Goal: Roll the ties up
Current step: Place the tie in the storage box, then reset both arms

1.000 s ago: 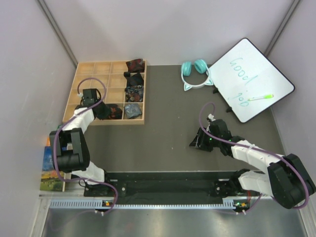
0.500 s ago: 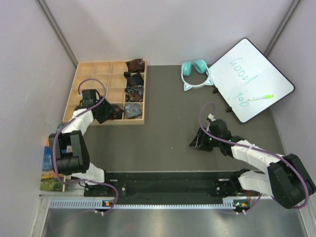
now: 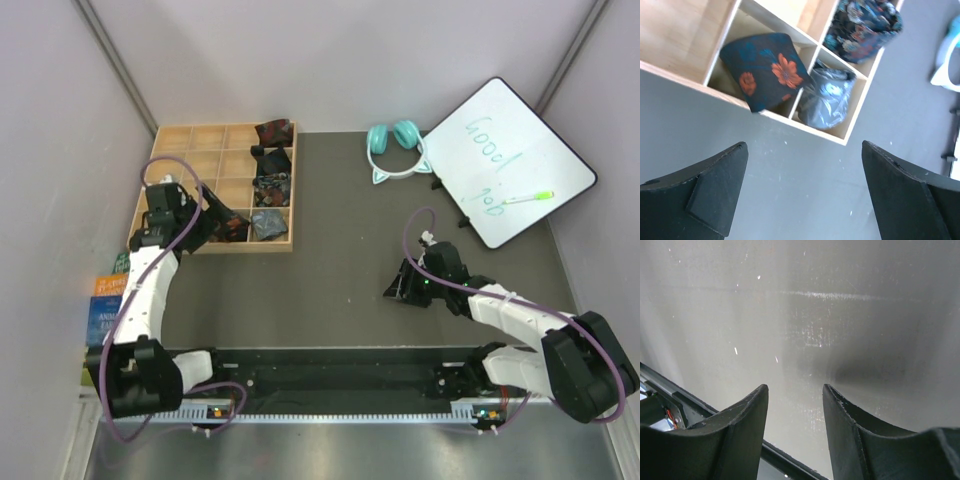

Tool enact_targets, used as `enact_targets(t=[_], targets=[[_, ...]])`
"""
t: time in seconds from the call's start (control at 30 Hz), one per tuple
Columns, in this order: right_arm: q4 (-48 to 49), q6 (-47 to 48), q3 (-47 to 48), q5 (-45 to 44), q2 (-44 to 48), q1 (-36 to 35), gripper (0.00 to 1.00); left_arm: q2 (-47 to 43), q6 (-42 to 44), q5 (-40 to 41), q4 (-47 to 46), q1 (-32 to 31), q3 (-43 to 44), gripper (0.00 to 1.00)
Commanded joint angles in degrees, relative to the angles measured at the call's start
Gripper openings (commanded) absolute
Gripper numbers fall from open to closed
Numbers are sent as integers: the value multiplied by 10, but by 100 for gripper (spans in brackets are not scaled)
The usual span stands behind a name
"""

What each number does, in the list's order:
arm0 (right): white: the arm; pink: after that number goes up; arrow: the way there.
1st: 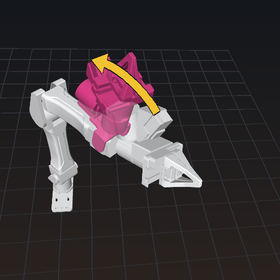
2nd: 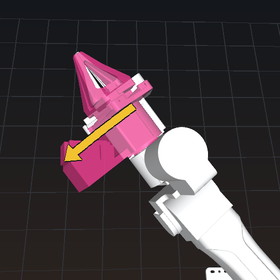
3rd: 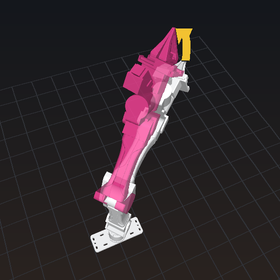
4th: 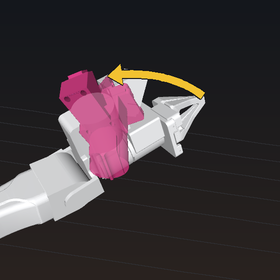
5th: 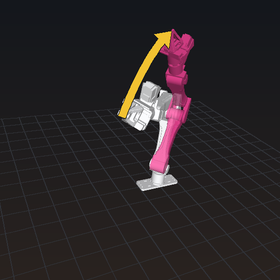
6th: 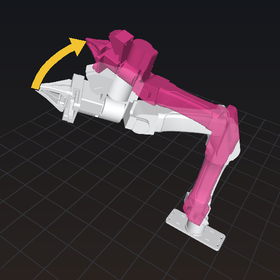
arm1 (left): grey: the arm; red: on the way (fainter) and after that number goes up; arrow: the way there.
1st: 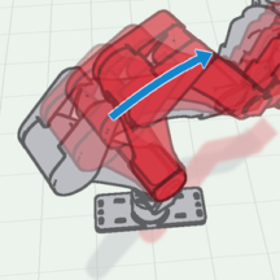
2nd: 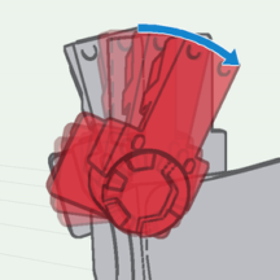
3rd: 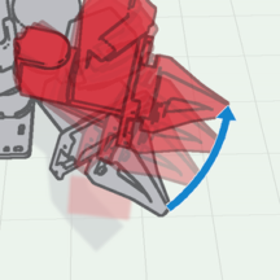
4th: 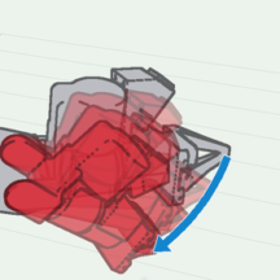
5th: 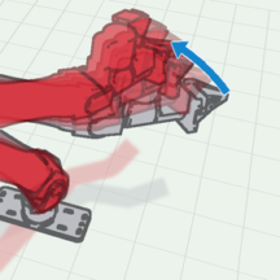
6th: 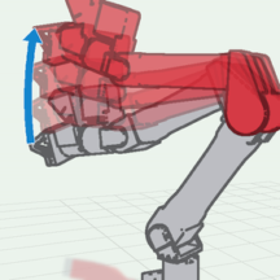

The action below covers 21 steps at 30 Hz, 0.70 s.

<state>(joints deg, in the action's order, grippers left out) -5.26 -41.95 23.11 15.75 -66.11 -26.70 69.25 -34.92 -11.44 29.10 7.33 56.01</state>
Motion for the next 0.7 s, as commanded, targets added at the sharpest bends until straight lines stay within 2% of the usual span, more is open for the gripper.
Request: enact_targets(t=[0.0, 0.33, 0.47, 0.67], targets=[[26, 11, 1, 3, 4, 6, 49, -50, 31, -16, 52, 0, -17, 99], [26, 1, 2, -5, 2, 7, 49, -113, 79, -20, 111, 0, -61, 99], [27, -3, 0, -8, 1, 6, 52, -125, 103, -18, 129, 1, -62, 99], [41, -13, -12, -21, 19, 6, 56, -128, 94, -58, 103, 0, -85, 99]])
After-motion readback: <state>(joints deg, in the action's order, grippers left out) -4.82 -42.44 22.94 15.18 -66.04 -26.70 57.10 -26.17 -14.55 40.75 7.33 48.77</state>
